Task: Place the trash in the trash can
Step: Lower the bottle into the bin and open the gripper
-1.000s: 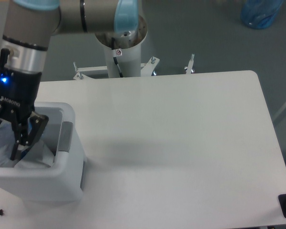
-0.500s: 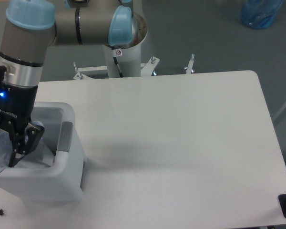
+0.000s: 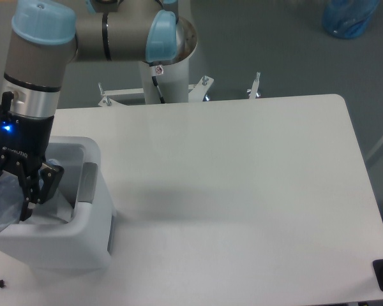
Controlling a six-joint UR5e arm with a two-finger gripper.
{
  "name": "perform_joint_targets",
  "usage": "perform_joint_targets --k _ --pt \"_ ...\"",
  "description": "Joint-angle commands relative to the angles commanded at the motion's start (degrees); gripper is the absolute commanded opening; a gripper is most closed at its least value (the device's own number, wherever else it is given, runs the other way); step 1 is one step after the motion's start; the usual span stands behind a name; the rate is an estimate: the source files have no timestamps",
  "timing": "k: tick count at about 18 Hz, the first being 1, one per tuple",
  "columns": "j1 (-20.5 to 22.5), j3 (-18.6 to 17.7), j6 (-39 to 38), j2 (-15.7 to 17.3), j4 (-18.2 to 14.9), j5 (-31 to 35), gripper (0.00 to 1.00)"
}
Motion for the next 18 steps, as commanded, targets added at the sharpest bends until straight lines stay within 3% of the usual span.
perform_joint_targets --k 6,8,13,18 --pt "0.3 -1.5 0.6 1.3 0.0 0.0 0.82" --pt "0.3 -1.1 0.6 1.1 0.0 0.0 0.95" --pt "0.7 -1.6 0.6 1.5 0.0 0.0 0.99" --pt "6.1 -1.4 0.5 4.1 0.0 0.0 1.0"
